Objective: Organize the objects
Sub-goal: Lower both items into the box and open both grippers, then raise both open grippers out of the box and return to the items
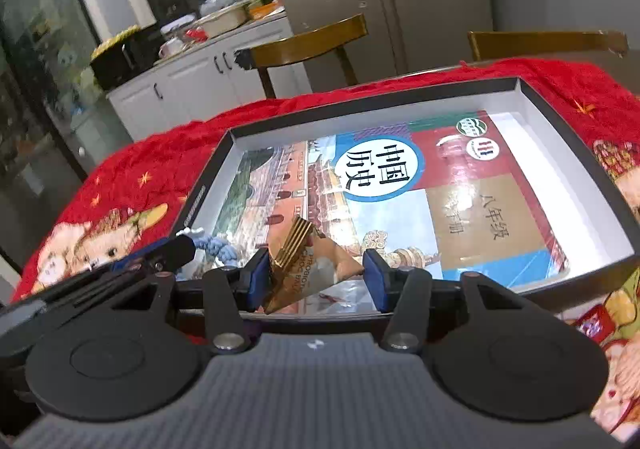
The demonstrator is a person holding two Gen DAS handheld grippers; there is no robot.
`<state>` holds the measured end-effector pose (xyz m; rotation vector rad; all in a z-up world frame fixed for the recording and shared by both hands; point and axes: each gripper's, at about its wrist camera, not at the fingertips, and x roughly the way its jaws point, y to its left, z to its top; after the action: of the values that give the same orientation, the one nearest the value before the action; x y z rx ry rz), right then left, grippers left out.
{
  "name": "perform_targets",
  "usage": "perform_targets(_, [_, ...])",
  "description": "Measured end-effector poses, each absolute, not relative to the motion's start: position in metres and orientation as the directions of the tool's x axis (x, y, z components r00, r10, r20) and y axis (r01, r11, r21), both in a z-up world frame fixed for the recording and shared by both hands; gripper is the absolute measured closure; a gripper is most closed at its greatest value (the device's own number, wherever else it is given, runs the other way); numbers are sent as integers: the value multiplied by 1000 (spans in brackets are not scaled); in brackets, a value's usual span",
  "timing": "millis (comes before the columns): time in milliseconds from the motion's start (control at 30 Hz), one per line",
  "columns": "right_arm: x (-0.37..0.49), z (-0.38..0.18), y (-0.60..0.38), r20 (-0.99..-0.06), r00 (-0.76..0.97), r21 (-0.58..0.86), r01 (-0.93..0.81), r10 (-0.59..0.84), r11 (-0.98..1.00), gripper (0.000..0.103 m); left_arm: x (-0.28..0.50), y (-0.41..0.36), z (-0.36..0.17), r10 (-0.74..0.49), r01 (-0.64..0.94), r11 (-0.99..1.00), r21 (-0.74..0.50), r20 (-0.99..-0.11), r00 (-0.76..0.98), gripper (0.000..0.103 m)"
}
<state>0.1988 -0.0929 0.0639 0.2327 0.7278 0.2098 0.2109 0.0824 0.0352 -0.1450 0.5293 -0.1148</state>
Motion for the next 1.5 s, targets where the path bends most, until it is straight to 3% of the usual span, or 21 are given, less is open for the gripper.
perform_targets(433, [197, 62, -92, -624, 732, 266, -132, 275, 955, 49, 212, 81, 28, -141, 77, 987, -143, -515, 846, 87])
perform_targets(500, [197, 62, -94, -618, 734, 278, -133, 283, 951, 38, 212, 80, 28, -147, 94, 987, -128, -518, 843, 87])
perform_targets(567, [196, 63, -97, -609, 734, 301, -136, 300, 944, 35, 211, 80, 29, -148, 99, 988, -120, -519, 842, 76])
perform_targets(633, [196, 64, -101, -601, 734, 328, -135, 317, 935, 33, 212, 83, 31, -167, 108, 984, -141, -517, 840, 72])
perform_targets(733, [195, 68, -107, -589, 736, 367, -125, 334, 922, 21, 212, 90, 37, -195, 109, 975, -194, -512, 837, 66])
perform_targets(800, [194, 71, -111, -578, 737, 389, -127, 349, 912, 20, 213, 96, 43, -215, 114, 968, -223, -506, 836, 61])
perform_targets(833, [193, 74, -112, -571, 741, 394, -131, 354, 910, 20, 211, 98, 47, -210, 107, 968, -227, -501, 839, 51])
perform_targets(867, [192, 78, -113, -562, 748, 393, -134, 353, 910, 20, 209, 101, 53, -196, 95, 969, -227, -484, 853, 43])
perform_targets(1067, [164, 120, -120, -446, 830, 351, -183, 336, 918, 14, 188, 116, 92, -163, 95, 976, -198, -363, 917, 29])
perform_targets(1167, [138, 148, -127, -353, 878, 335, -203, 322, 920, 1, 168, 125, 117, -147, 93, 976, -199, -275, 950, 22])
perform_targets(1333, [89, 185, -138, -202, 932, 306, -232, 301, 923, 0, 134, 128, 155, -155, 123, 976, -179, -177, 972, 22])
perform_targets(1500, [47, 195, -144, -114, 955, 232, -242, 273, 942, 0, 91, 110, 179, -174, 166, 981, -103, -74, 982, 21])
